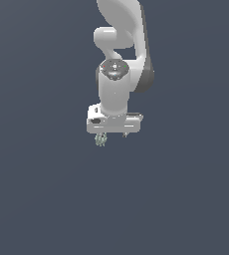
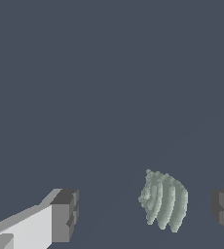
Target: Pick up the object and move it to a goal position.
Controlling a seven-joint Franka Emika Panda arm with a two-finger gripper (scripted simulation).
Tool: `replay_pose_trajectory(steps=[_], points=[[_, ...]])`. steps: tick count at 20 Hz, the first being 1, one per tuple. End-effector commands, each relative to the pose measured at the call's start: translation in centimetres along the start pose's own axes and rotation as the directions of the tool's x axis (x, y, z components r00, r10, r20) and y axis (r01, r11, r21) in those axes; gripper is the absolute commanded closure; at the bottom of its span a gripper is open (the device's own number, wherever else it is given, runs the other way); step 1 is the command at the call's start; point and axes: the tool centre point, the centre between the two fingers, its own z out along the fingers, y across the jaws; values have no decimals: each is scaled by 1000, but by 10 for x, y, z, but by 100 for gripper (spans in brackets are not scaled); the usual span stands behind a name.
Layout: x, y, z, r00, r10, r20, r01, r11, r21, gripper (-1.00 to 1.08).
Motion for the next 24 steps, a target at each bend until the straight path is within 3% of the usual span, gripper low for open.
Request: replay_pose_trajectory(steps=[1, 14, 24], points=[[0, 0, 0, 1000, 0, 0, 0, 1000, 0, -92], [-2, 2, -9, 999, -36, -7, 36, 999, -4, -92], [-19, 24, 25, 999, 49, -8, -48, 999, 9, -92]])
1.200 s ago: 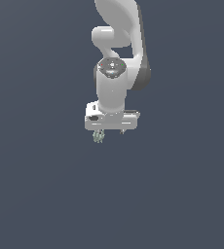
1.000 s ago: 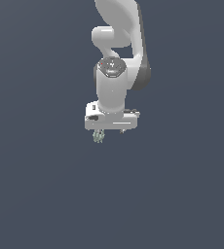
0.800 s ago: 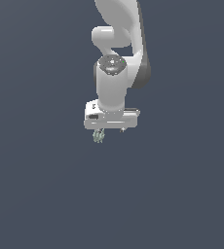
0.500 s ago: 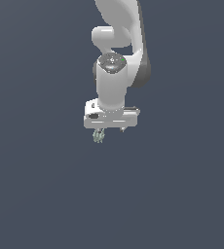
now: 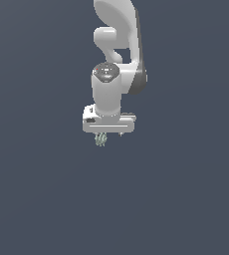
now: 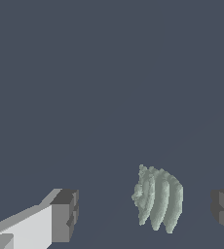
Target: Pick up the object and move it to a goal position.
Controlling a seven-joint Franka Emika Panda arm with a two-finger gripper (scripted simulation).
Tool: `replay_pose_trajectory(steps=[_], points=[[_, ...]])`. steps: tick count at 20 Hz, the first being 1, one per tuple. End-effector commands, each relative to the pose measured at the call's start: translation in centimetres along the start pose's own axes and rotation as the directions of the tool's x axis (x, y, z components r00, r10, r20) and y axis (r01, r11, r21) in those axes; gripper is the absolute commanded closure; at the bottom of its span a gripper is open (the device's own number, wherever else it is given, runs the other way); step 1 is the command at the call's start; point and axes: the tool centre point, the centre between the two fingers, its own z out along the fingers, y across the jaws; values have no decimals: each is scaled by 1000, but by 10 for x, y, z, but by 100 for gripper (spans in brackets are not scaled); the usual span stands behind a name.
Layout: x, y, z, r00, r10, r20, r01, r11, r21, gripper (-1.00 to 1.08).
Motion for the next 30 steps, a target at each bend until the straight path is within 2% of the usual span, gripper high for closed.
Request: replay_pose_trajectory(steps=[1, 12, 21, 30], points=[[-7, 9, 13, 999, 35, 0, -35, 999, 4, -92], [-40, 42, 57, 986, 166, -2, -166, 986, 13, -92], [-42, 44, 65, 985, 173, -1, -173, 985, 13, -92], [-43, 44, 104, 984, 176, -1, -176, 984, 13, -92]])
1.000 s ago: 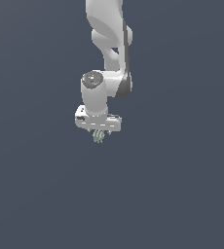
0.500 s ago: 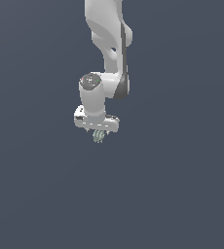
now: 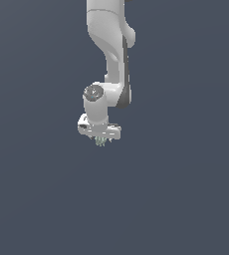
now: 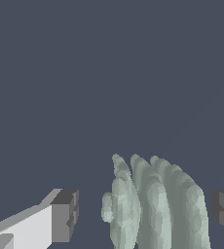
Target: Pick up the object and move it to a goal position.
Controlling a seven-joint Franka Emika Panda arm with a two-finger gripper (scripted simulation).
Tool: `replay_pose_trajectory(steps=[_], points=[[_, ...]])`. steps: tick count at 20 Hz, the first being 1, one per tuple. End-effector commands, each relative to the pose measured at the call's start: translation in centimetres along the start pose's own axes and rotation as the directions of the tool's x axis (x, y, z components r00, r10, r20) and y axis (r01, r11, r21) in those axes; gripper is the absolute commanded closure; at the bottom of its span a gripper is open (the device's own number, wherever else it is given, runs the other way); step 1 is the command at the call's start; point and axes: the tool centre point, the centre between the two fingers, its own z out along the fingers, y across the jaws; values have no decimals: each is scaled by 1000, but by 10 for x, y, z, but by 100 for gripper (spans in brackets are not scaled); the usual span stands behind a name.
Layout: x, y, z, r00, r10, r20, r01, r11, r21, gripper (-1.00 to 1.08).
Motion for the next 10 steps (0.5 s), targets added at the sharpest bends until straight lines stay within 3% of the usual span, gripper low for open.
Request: replay_pose_trajectory(steps=[1, 5, 6, 10], points=[[0, 0, 9, 1000, 1, -1, -1, 1000, 0, -92], [1, 0, 13, 1000, 1, -1, -1, 1000, 0, -92], [1, 0, 13, 1000, 1, -1, -1, 1000, 0, 108], [1, 0, 13, 1000, 1, -1, -1, 1000, 0, 108]])
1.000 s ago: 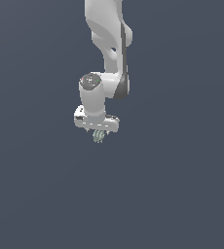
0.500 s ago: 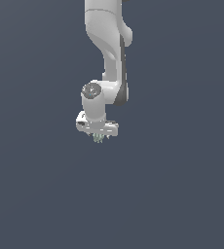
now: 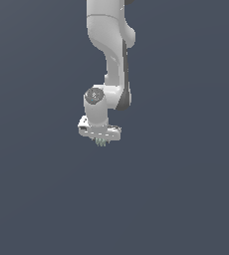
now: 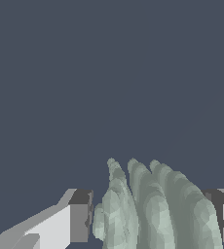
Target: Pick up the object and move it to a goal position.
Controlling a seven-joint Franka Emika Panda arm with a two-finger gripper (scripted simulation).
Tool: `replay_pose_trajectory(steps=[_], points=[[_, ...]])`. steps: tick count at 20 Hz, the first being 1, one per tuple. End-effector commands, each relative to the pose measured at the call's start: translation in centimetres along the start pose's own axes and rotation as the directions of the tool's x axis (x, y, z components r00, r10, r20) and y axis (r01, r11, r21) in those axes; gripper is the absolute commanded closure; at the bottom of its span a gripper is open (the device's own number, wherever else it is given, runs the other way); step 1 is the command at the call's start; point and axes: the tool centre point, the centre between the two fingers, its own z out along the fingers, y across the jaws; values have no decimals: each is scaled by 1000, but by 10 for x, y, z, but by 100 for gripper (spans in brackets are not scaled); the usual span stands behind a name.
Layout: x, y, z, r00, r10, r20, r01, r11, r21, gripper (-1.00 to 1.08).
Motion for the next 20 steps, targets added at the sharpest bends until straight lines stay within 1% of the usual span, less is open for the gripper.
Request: replay_pose_trajectory(steps=[1, 11, 15, 20], points=[[0, 0, 1, 1000, -1, 1, 1, 1000, 0, 108], [1, -2, -7, 1000, 0, 0, 0, 1000, 0, 108], [3, -7, -24, 1000, 0, 0, 0, 1000, 0, 108], [7, -17, -58, 1000, 0, 0, 0, 1000, 0, 108]])
